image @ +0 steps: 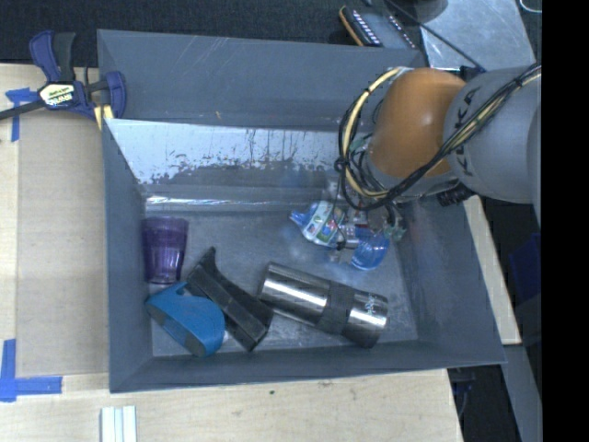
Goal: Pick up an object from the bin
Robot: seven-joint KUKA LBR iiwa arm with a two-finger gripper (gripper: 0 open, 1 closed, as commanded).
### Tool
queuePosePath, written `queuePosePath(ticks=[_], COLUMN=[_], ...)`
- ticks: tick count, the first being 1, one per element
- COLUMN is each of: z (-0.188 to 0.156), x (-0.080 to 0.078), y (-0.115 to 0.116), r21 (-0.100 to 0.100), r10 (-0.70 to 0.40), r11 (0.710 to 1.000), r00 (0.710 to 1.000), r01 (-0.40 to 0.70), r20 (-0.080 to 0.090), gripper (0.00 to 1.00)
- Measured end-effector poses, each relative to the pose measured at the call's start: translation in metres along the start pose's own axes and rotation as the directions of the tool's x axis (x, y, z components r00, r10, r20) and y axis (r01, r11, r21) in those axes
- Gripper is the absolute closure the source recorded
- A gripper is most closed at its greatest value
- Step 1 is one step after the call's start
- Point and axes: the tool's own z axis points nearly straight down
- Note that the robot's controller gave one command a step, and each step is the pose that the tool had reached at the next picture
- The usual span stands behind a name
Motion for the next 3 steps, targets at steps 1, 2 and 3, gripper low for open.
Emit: queuePosePath(ticks=[1, 2, 3], z=[0.03, 0.027, 0.027], x=[0.002, 0.033, 0.033], y=[0.01, 0.016, 0.016], r21=[-0.001, -0.002, -0.002], r10=[0.31, 0.216, 0.215], r11=[0.951, 0.976, 0.977], r00=[0.951, 0.976, 0.976], r01=[-0.31, -0.216, -0.215], r20=[0.001, 0.014, 0.014], gripper=[0.0, 1.0, 1.0])
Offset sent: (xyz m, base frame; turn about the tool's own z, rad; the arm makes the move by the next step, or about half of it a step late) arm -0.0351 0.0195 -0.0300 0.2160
